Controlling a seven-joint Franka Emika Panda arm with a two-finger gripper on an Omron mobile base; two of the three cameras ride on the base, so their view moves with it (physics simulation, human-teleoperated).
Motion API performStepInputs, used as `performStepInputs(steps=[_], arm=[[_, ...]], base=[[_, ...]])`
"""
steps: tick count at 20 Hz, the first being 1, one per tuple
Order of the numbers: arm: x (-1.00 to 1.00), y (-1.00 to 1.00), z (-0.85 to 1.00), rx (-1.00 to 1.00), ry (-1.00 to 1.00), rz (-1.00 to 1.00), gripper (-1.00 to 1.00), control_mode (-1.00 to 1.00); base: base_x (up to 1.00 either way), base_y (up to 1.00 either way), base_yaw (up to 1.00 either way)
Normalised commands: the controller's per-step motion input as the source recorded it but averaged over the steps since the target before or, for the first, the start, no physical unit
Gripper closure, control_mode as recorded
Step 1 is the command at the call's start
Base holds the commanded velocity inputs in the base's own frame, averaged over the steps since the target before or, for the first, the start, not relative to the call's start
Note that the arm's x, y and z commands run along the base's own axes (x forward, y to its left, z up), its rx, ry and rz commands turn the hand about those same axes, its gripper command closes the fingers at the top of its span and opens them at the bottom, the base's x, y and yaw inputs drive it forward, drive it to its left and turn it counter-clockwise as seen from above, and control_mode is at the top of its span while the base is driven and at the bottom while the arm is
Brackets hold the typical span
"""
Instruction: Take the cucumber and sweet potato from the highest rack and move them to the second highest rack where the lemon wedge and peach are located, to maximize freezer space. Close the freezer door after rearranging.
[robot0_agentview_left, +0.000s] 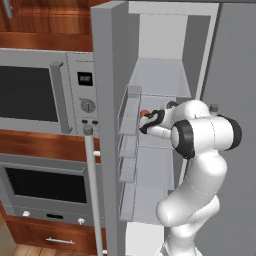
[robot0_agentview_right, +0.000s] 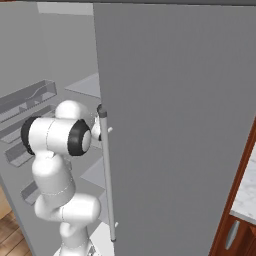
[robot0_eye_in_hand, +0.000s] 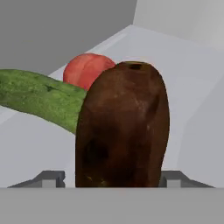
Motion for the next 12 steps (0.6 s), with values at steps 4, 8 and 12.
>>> performStepInputs(steps=[4,8,12], arm=[[-0.62,0.03,-0.03,0.00,-0.03,0.00,-1.00,-1.00],[-0.80,0.17,0.13,0.00,-0.03,0.00,-1.00,-1.00],[-0.68,0.30,0.31,0.00,0.00,-0.03,-1.00,-1.00]], base=[[0.00,0.00,0.00],[0.00,0.00,0.00],[0.00,0.00,0.00]])
